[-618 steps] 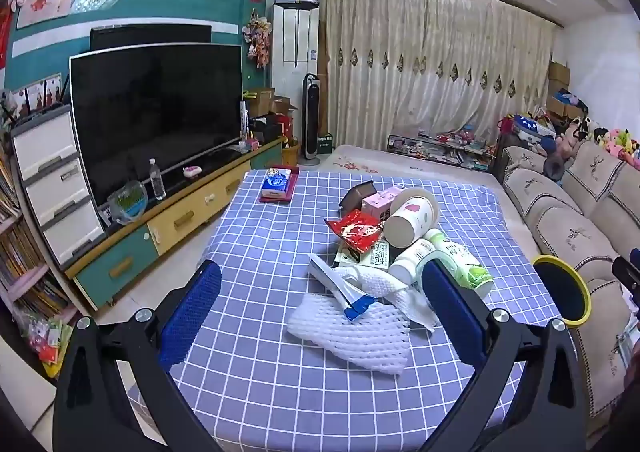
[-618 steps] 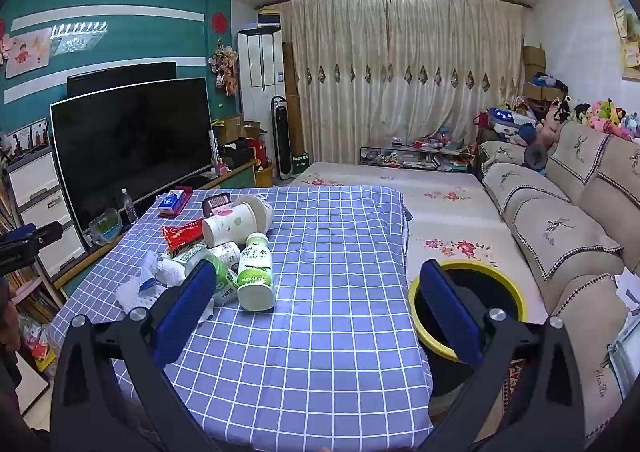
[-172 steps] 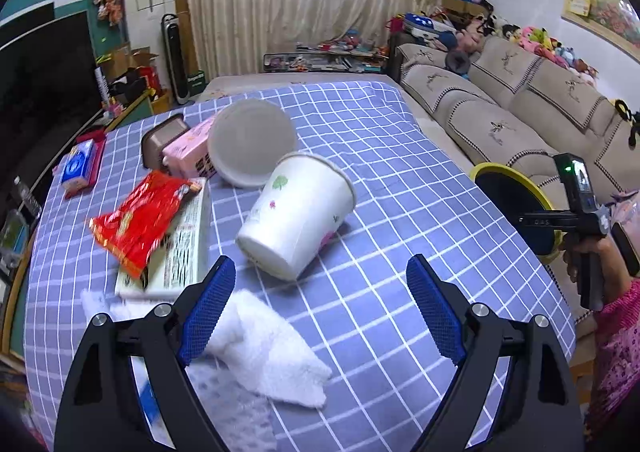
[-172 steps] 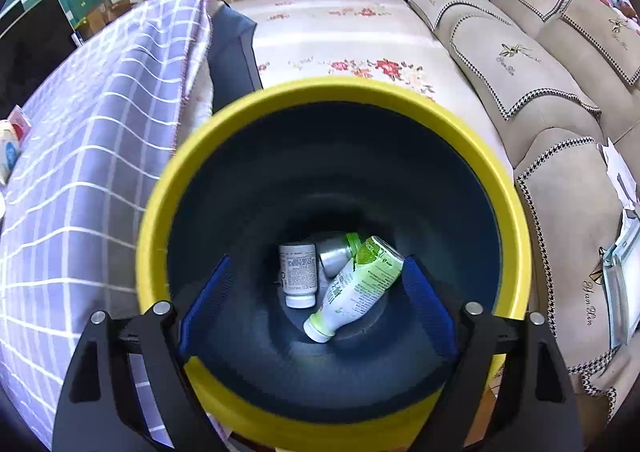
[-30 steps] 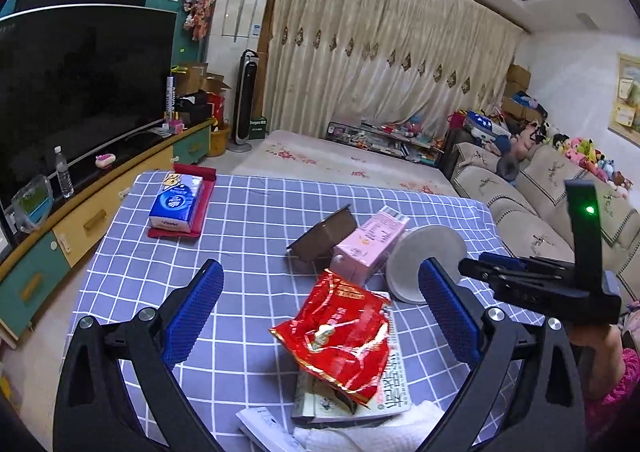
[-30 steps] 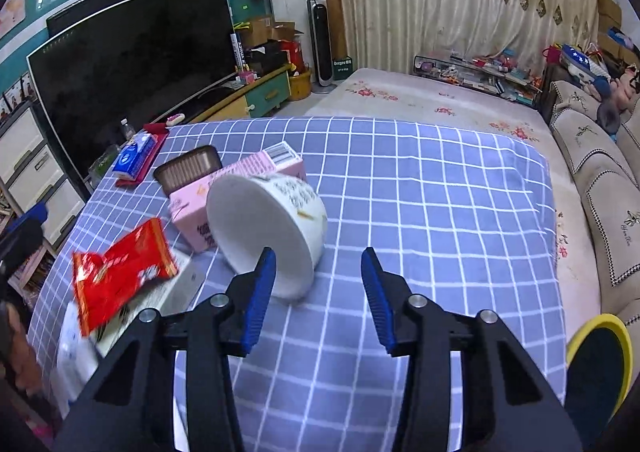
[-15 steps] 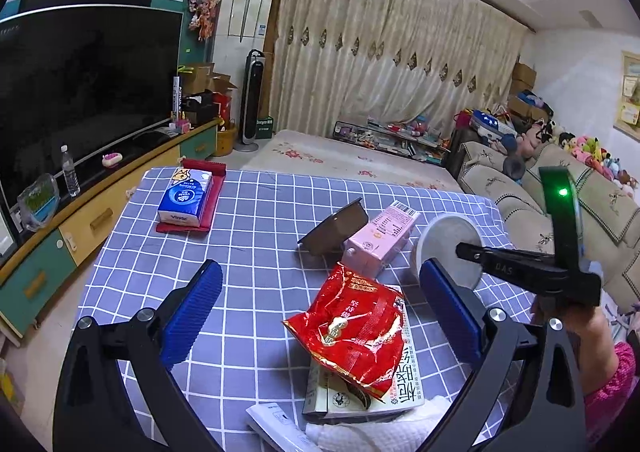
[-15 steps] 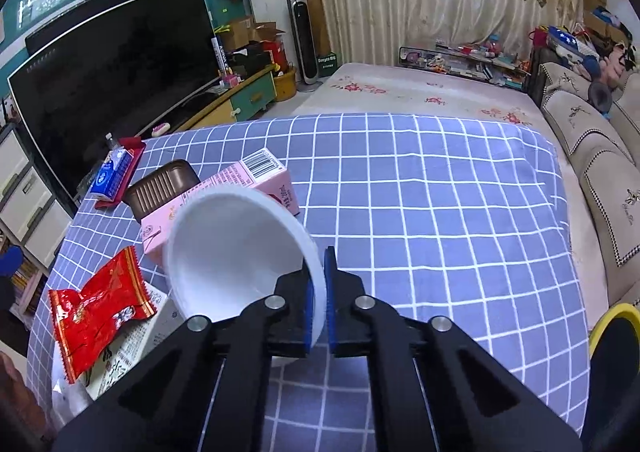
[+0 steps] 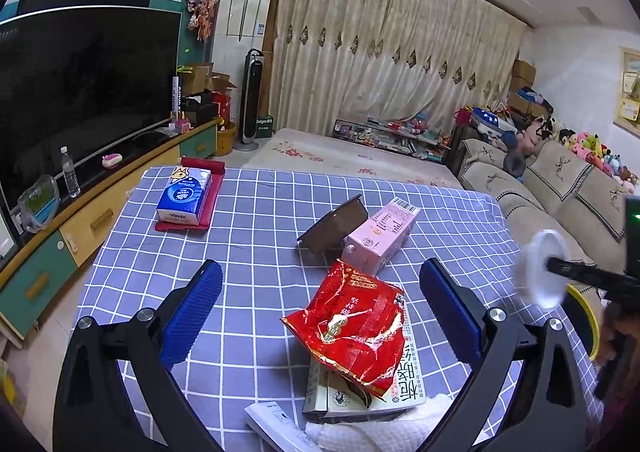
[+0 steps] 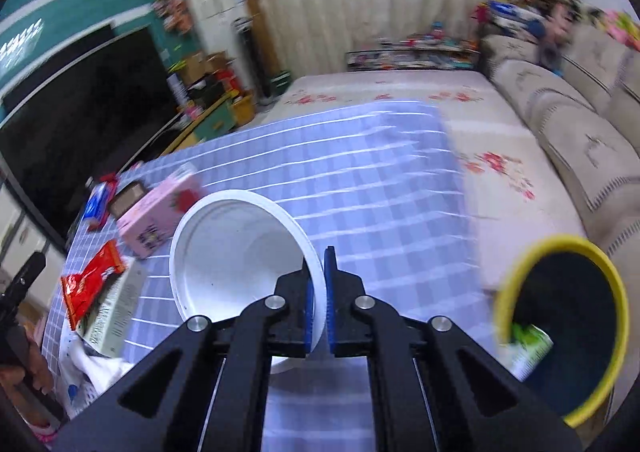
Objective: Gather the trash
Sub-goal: 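Carry the bowl over the yellow bin and open the right gripper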
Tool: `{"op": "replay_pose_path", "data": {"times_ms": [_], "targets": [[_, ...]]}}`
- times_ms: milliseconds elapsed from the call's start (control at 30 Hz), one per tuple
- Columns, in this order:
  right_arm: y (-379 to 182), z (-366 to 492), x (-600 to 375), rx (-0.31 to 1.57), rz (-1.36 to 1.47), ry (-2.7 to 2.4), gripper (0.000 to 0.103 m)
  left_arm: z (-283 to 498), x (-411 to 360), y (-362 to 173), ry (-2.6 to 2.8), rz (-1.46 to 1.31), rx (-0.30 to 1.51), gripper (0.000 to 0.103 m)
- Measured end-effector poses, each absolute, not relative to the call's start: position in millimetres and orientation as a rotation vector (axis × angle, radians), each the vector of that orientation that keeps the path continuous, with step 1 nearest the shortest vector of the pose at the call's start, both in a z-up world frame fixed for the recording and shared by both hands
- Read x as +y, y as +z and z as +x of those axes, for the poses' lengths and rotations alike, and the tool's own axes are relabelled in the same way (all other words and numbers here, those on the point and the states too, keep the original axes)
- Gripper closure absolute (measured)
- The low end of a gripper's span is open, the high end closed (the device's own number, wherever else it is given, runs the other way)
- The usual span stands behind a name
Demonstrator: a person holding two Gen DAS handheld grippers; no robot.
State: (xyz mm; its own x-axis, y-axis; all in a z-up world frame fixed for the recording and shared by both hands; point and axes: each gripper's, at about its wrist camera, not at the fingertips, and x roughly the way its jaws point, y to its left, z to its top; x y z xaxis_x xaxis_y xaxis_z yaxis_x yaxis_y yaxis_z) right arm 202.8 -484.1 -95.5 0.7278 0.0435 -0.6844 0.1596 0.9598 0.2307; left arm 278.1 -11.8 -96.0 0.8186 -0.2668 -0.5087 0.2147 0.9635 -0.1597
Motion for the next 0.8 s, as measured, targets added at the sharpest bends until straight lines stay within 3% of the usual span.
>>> {"op": "replay_pose_path", "data": {"times_ms": [367, 600, 800], "targets": [[-131, 97, -654, 0.767, 0.466, -0.504, 0.098, 279, -10, -97, -0.269, -0.115, 0.560, 0.006], [-181, 102, -684, 0.906, 0.482, -0.561, 0.097, 282, -12, -101, -0.261, -0.104, 0.575, 0.006], [-210, 129, -684, 0.979, 0.447, -0.601, 0.090, 282, -15, -101, -0.269, -0.096, 0.579, 0.006]]}}
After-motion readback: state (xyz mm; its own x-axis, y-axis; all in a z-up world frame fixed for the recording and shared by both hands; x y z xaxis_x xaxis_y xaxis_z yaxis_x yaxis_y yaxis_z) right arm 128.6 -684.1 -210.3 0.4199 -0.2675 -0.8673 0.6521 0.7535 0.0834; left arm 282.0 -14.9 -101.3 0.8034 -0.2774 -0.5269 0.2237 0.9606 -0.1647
